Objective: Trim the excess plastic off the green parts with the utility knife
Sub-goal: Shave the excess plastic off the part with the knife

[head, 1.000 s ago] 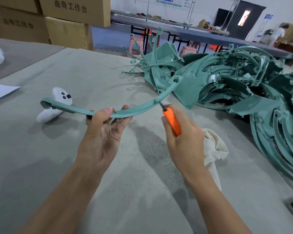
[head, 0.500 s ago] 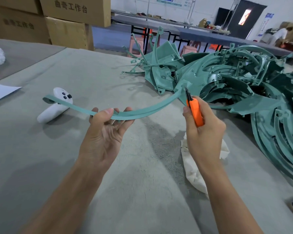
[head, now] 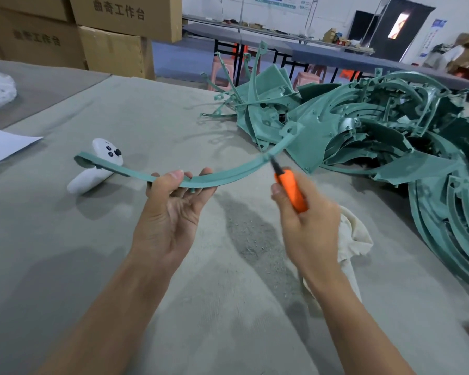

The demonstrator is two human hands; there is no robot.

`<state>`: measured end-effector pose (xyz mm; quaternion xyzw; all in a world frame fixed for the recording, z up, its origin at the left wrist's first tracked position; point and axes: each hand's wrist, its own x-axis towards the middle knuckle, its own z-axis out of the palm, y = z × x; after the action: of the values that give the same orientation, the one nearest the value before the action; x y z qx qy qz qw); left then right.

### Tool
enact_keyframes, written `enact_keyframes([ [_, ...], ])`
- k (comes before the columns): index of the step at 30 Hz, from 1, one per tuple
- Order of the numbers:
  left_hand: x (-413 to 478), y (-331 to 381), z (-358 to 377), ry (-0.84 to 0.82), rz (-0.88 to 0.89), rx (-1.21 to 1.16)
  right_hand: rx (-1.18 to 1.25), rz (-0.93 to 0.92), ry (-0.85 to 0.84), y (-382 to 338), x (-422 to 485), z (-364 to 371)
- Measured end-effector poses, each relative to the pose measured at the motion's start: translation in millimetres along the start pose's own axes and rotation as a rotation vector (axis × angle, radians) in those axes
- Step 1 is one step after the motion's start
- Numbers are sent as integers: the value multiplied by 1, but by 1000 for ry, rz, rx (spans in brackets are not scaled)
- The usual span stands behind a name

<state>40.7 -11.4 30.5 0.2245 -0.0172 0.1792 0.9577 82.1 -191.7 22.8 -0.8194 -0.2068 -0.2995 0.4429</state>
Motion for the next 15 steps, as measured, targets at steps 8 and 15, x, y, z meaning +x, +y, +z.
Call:
enact_keyframes([
  [8, -2, -2, 2, 15, -3, -9, -72, -111, -65, -18, -18, 15],
  [15, -1, -1, 3, 22, 16, 21, -60, -102, -56, -16, -13, 12],
])
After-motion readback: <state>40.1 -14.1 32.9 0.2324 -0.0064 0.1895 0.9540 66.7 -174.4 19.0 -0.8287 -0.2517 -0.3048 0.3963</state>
